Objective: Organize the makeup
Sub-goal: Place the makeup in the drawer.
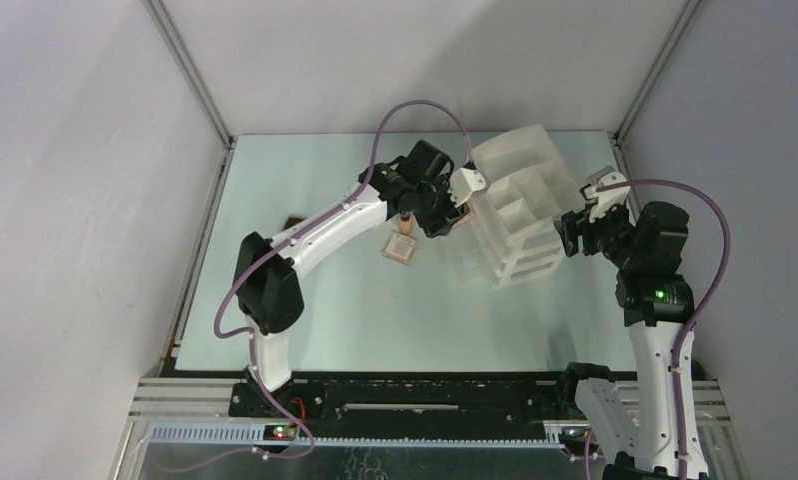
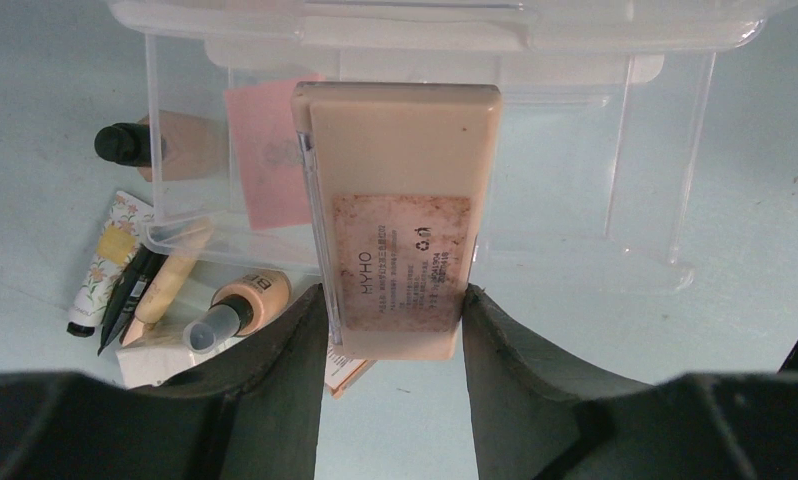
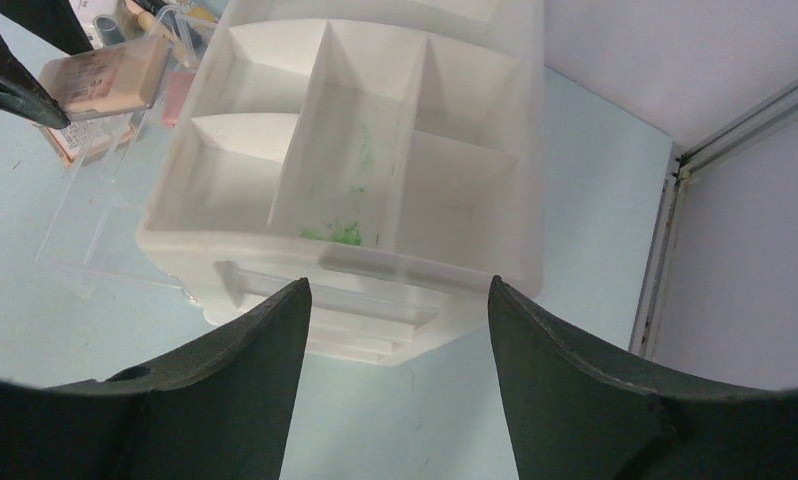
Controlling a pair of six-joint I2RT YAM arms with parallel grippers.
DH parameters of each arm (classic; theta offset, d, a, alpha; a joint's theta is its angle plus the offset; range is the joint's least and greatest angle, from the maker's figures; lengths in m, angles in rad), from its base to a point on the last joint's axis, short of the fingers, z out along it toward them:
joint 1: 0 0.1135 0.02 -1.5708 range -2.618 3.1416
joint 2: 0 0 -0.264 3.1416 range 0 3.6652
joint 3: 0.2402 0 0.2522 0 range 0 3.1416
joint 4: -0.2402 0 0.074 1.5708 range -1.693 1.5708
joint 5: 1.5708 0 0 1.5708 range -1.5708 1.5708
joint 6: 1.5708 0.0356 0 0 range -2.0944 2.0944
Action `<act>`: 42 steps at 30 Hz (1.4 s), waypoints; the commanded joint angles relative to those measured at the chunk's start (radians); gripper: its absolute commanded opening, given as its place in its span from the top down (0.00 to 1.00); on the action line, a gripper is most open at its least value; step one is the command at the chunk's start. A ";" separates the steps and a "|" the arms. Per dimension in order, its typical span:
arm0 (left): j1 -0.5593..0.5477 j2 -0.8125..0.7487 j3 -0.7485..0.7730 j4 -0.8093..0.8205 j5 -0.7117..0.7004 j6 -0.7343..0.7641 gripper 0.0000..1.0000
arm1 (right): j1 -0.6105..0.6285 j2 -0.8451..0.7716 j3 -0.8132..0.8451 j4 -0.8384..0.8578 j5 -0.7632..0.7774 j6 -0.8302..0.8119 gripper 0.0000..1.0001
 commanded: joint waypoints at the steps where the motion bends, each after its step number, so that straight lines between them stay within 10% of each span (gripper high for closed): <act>1: -0.006 -0.021 0.039 -0.005 0.034 -0.034 0.63 | -0.002 -0.013 0.001 0.006 0.002 -0.007 0.26; 21: -0.004 -0.035 -0.231 0.468 0.130 -0.227 0.64 | -0.021 -0.014 0.001 0.003 -0.017 -0.001 0.26; 42: 0.000 -0.028 -0.213 0.300 0.020 -0.109 0.66 | -0.021 -0.011 0.001 0.002 -0.018 -0.003 0.26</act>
